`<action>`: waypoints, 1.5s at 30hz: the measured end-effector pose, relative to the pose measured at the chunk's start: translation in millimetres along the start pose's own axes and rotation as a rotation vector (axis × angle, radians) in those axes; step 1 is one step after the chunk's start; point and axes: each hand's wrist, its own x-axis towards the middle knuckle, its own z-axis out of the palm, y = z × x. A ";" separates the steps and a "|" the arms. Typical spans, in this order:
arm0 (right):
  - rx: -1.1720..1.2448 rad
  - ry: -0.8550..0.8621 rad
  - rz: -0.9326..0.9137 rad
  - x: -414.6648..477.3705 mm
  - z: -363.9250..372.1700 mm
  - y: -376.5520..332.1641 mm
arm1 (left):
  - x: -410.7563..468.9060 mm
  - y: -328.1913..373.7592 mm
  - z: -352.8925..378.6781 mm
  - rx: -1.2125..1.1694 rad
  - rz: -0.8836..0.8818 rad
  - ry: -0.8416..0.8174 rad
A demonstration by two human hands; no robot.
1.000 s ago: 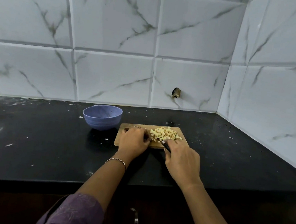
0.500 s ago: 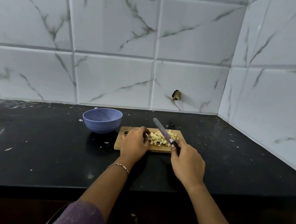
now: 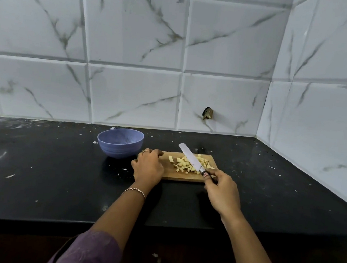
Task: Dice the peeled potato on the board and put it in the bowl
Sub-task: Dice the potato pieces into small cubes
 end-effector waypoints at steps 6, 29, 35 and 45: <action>-0.023 -0.077 -0.018 3.6 3.0 2.7 | 23.1 -1.6 -4.1 0.070 0.204 -0.200; 0.042 -0.041 0.028 8.6 0.6 1.7 | 28.1 3.7 -5.5 0.330 0.298 -0.206; 0.046 0.020 0.031 5.9 -0.8 1.8 | 11.8 -5.7 -15.6 0.179 0.256 -0.219; -0.197 0.014 -0.030 0.5 -6.0 -4.6 | -15.2 -11.7 -20.8 0.047 0.259 -0.200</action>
